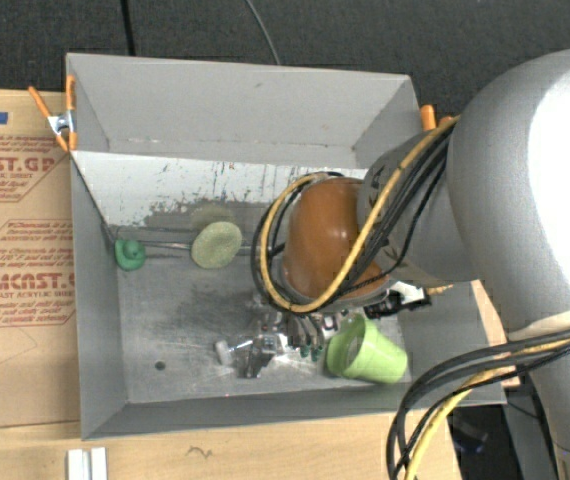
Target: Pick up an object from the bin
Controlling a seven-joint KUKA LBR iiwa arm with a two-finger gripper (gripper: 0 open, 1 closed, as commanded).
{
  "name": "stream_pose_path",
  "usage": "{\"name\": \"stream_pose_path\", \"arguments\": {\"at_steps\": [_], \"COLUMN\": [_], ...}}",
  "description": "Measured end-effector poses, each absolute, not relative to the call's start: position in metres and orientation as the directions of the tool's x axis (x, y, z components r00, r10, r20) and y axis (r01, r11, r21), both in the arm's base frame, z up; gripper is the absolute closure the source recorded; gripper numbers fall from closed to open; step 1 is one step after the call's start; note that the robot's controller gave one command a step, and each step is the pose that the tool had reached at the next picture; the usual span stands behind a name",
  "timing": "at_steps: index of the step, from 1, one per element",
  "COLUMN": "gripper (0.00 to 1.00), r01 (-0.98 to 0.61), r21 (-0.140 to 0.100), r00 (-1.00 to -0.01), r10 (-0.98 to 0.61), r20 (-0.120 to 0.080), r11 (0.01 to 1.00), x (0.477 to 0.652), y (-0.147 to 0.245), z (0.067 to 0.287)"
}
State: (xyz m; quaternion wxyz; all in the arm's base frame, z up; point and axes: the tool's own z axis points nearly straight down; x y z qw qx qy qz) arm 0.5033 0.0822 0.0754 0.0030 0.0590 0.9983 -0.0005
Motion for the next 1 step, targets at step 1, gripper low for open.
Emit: {"name": "stream_pose_path", "arguments": {"at_steps": [1], "gripper": [1.00], "r01": [0.118], "r21": [0.000], "r00": [-0.993], "r10": [0.118], "r20": [-0.005], "r11": [0.993], "x": [0.5027], "y": [0.0824], "z": [0.0778]}}
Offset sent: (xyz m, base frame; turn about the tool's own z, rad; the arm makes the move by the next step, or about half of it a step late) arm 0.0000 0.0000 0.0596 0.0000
